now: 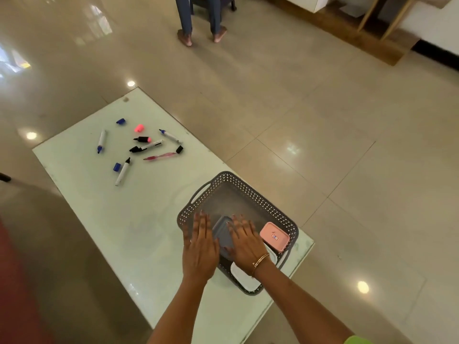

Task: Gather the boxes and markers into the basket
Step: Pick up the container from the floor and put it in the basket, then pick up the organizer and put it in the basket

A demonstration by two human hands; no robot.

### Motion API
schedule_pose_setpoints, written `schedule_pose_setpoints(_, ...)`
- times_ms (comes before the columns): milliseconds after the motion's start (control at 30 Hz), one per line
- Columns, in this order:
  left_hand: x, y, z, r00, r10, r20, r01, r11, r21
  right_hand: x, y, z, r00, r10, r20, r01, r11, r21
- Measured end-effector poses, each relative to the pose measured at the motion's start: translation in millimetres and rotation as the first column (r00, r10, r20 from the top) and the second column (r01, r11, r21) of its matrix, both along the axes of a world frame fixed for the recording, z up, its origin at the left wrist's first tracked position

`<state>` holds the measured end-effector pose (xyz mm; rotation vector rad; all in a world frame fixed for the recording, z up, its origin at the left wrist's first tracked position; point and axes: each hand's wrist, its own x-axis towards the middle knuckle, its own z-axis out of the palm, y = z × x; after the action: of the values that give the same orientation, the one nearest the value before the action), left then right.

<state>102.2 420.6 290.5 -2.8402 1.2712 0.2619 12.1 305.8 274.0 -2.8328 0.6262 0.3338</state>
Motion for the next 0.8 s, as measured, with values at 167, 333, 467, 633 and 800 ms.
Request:
schedule_pose_setpoints(167, -34.0, -20.6, 20.5, 0.997, 0.048, -0.059, -0.046, 0.998, 0.030, -24.8, -24.5, 28.9, 0.994, 0.079, -0.074, -0.080, 0.997, -0.013)
schedule_pose_setpoints(333, -56.4, -62.2, 52.8, 0.969, 0.232, -0.082, -0.232, 0.973, 0.003, -35.6, -59.7, 63.2, 0.968, 0.230, -0.098, -0.229, 0.973, 0.019)
schedule_pose_setpoints(467, -67.6, -114.4, 64.5, 0.889, 0.439, -0.129, -0.448, 0.893, -0.048, -37.0, -123.8, 69.7, 0.929, 0.342, -0.139, -0.340, 0.940, 0.041)
schedule_pose_setpoints(633, -65.9, -201.0, 65.0, 0.778, 0.604, -0.175, -0.621, 0.781, -0.065, -13.7, -235.8, 91.9, 0.875, 0.466, -0.134, -0.471, 0.882, -0.008)
schedule_pose_setpoints(800, -25.1, -269.4, 80.6, 0.703, 0.699, -0.134, -0.711, 0.685, -0.156, 48.5, -325.9, 122.5, 0.810, 0.586, -0.031, -0.586, 0.806, -0.081)
